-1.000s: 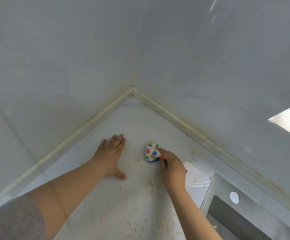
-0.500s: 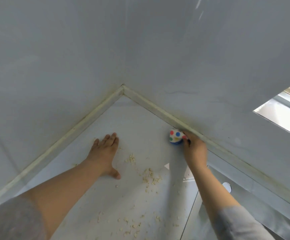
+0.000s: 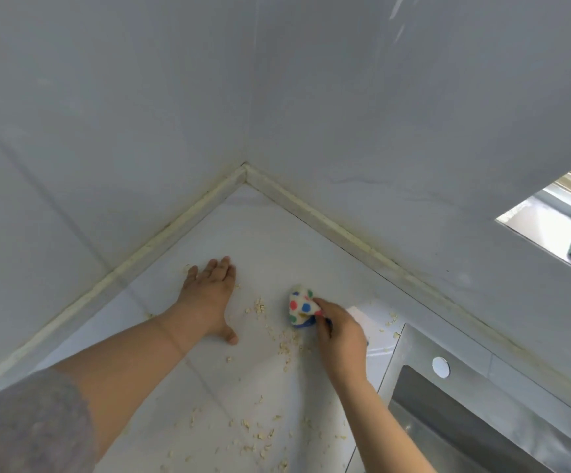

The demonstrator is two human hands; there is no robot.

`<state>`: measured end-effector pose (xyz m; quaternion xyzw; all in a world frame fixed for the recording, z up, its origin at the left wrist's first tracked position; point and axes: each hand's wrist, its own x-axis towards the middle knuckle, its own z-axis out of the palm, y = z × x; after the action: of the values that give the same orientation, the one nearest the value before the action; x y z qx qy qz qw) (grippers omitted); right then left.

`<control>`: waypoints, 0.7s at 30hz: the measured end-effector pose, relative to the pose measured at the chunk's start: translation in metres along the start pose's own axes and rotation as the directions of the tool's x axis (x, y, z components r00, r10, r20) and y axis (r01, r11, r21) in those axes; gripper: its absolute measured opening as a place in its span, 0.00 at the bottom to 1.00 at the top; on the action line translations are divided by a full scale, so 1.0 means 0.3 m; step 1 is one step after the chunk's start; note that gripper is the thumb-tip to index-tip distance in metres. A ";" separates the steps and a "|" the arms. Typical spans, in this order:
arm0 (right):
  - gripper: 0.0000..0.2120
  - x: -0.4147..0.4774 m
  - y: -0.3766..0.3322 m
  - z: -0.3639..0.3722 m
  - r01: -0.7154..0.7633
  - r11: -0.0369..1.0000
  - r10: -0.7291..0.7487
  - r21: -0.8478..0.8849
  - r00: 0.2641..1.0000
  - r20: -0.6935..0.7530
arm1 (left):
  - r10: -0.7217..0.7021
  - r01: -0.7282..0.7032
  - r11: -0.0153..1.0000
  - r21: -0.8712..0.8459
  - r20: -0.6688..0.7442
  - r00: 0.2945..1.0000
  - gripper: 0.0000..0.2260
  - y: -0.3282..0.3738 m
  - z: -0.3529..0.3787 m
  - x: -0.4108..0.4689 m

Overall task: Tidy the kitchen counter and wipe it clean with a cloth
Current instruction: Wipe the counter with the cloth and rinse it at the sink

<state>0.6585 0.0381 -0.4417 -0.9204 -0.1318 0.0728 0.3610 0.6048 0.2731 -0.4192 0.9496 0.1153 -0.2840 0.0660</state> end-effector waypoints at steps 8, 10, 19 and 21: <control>0.14 0.062 0.057 -0.145 -0.040 0.998 0.032 -0.055 0.989 -0.147 | 0.139 -0.139 0.989 -0.051 -0.009 0.990 0.58 0.104 0.000 -0.026; 0.14 0.121 0.091 -0.200 -0.075 0.990 0.049 -0.123 0.978 -0.202 | 0.168 -0.167 0.984 -0.054 -0.004 0.986 0.58 0.139 0.005 -0.025; 0.10 0.201 0.247 -0.240 -0.169 0.982 0.154 -0.084 0.975 -0.157 | 0.197 -0.197 0.980 0.007 0.042 0.980 0.59 0.245 0.036 0.015; 0.11 0.162 0.230 -0.209 -0.133 0.989 0.122 -0.064 0.981 -0.152 | 0.185 -0.186 0.982 0.018 0.037 0.982 0.60 0.248 0.039 0.018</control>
<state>0.7326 -0.0367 -0.4451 -0.9424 -0.0478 0.0225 0.3302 0.6220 0.2000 -0.4274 0.9517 0.0220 -0.2944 0.0840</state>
